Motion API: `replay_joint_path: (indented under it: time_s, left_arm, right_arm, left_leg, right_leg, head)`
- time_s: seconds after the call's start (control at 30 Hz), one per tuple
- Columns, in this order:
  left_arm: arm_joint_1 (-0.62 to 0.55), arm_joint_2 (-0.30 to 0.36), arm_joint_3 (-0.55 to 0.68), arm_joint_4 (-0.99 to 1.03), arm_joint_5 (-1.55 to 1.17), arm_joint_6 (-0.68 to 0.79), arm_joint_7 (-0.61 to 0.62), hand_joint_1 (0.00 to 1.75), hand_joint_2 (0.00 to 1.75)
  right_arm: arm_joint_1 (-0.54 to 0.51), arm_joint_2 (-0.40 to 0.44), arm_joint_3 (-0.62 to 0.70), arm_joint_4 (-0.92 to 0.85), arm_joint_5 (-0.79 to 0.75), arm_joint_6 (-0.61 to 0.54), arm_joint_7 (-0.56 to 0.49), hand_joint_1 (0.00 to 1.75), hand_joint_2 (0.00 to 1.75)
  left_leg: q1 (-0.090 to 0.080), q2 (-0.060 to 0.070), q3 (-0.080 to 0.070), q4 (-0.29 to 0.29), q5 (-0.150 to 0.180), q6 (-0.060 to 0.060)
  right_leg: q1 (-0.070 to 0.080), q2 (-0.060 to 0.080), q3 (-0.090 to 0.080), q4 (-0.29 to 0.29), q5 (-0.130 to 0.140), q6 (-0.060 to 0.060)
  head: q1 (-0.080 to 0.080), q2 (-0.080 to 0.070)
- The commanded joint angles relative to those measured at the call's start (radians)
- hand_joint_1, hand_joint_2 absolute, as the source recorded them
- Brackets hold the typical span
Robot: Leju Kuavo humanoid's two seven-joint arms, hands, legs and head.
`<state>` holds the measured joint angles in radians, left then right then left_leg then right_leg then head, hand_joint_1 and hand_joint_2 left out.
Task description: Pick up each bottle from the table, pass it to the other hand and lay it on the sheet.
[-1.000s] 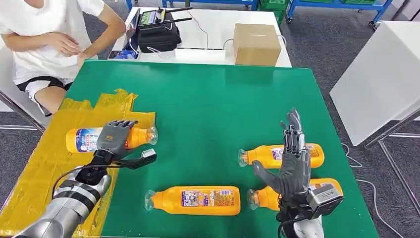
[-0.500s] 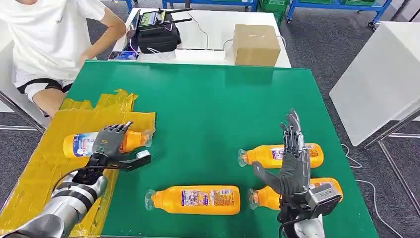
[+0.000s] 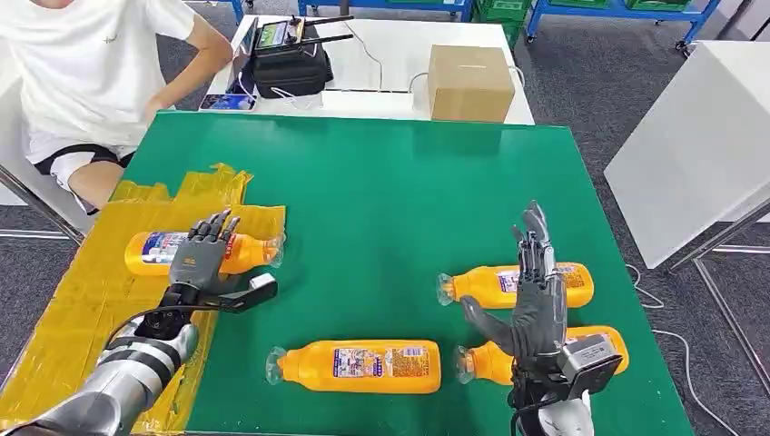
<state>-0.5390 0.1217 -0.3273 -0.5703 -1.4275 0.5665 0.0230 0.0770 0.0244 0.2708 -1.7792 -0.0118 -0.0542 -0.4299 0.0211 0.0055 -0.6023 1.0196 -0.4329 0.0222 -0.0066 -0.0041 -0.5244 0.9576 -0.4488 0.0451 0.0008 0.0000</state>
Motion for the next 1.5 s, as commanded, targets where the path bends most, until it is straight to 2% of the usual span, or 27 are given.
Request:
replay_joint_path:
  time_s: [0.03,0.2,0.27,0.37,0.43,0.53,0.6,0.73,0.8,1.1,1.23,1.33,1.5]
  left_arm:
    - [-0.005,-0.036,0.057,0.042,0.047,0.025,-0.051,0.0,1.75]
    - [0.037,-0.057,0.082,-0.061,0.168,0.048,-0.153,0.0,1.75]
    - [0.093,-0.082,0.094,-0.195,0.307,0.074,-0.273,0.0,1.75]
    - [0.199,-0.092,0.047,-0.461,0.494,-0.005,-0.392,0.0,1.75]
    - [0.264,-0.088,0.006,-0.636,0.6,-0.083,-0.421,0.0,1.75]
    - [0.31,-0.08,-0.025,-0.767,0.699,-0.152,-0.441,0.0,1.75]
    - [0.316,-0.079,-0.028,-0.784,0.711,-0.161,-0.445,0.0,1.75]
    - [0.339,-0.095,-0.008,-0.84,0.87,-0.259,-0.514,0.0,1.75]
    - [0.351,-0.102,-0.002,-0.873,0.875,-0.255,-0.52,0.0,1.75]
    - [0.351,-0.103,-0.002,-0.878,0.874,-0.254,-0.519,0.0,1.75]
    - [0.351,-0.103,-0.002,-0.878,0.874,-0.254,-0.519,0.0,1.75]
    - [0.346,-0.112,0.001,-0.887,0.928,-0.282,-0.548,0.0,1.75]
    - [0.316,-0.138,0.002,-0.852,0.984,-0.309,-0.548,0.0,1.75]
  right_arm:
    - [-0.026,-0.012,-0.003,0.069,0.002,-0.007,0.005,0.0,1.75]
    - [-0.024,-0.014,0.0,0.07,0.026,-0.021,0.009,0.0,1.75]
    - [-0.016,-0.022,0.009,0.068,0.072,-0.043,0.009,0.0,1.75]
    - [-0.004,-0.04,0.033,0.06,0.16,-0.076,0.017,0.0,1.75]
    - [-0.001,-0.058,0.069,0.064,0.234,-0.072,0.032,0.0,1.75]
    - [-0.014,-0.093,0.139,0.095,0.324,-0.036,0.049,0.0,1.75]
    - [-0.018,-0.098,0.159,0.101,0.349,-0.029,0.054,0.0,1.75]
    - [-0.049,-0.133,0.25,0.134,0.446,0.016,0.078,0.0,1.75]
    - [-0.066,-0.134,0.293,0.162,0.471,0.034,0.093,0.0,1.75]
    - [-0.069,-0.131,0.297,0.168,0.471,0.034,0.093,0.0,1.75]
    - [-0.069,-0.131,0.297,0.168,0.471,0.034,0.093,0.0,1.75]
    - [-0.109,-0.142,0.356,0.214,0.494,0.078,0.11,0.0,1.75]
    - [-0.198,-0.104,0.484,0.363,0.496,0.127,0.129,0.0,1.75]
  left_leg:
    - [-0.001,0.0,0.004,-0.003,0.0,0.0]
    - [0.0,0.0,0.002,-0.001,0.0,0.0]
    - [-0.001,-0.001,0.002,-0.002,-0.001,0.0]
    - [-0.002,-0.001,0.004,-0.003,-0.002,0.001]
    - [-0.001,-0.001,0.0,-0.001,-0.001,0.0]
    - [-0.002,0.0,0.002,-0.001,-0.002,0.001]
    - [-0.001,0.002,-0.002,-0.001,-0.001,0.0]
    - [-0.001,0.002,0.0,-0.002,-0.002,0.0]
    - [-0.001,0.003,0.002,-0.002,-0.002,0.0]
    - [-0.001,0.001,-0.002,-0.001,-0.001,0.0]
    - [-0.002,0.001,0.002,-0.003,-0.001,0.0]
    - [-0.002,0.001,0.001,-0.003,-0.001,0.0]
    - [-0.001,0.002,0.002,-0.003,-0.001,0.0]
  right_leg:
    - [-0.001,0.001,0.004,-0.002,-0.001,-0.001]
    - [0.0,0.0,0.002,-0.001,0.0,-0.001]
    - [-0.001,0.0,0.003,-0.002,-0.001,-0.001]
    - [-0.002,0.0,0.003,-0.002,-0.002,-0.001]
    - [-0.001,0.0,0.0,-0.001,-0.001,0.0]
    - [-0.002,0.001,0.001,-0.001,-0.002,-0.001]
    - [0.0,0.001,-0.003,-0.001,0.0,-0.001]
    - [-0.001,0.002,-0.001,-0.001,-0.001,-0.001]
    - [-0.001,0.004,0.0,-0.002,-0.001,-0.002]
    - [0.0,0.001,-0.002,-0.001,0.0,-0.001]
    - [-0.002,0.001,0.001,-0.002,-0.001,-0.001]
    - [-0.002,0.002,0.0,-0.002,-0.001,-0.001]
    - [-0.001,0.002,0.001,-0.002,0.0,-0.002]
  head:
    - [0.0,0.0]
    - [0.0,0.0]
    - [0.0,0.0]
    - [0.0,0.0]
    - [0.0,0.0]
    - [0.0,0.0]
    - [0.0,0.0]
    - [0.0,0.0]
    - [0.0,0.0]
    - [0.0,0.0]
    - [0.0,0.0]
    - [0.0,0.0]
    - [0.0,0.0]
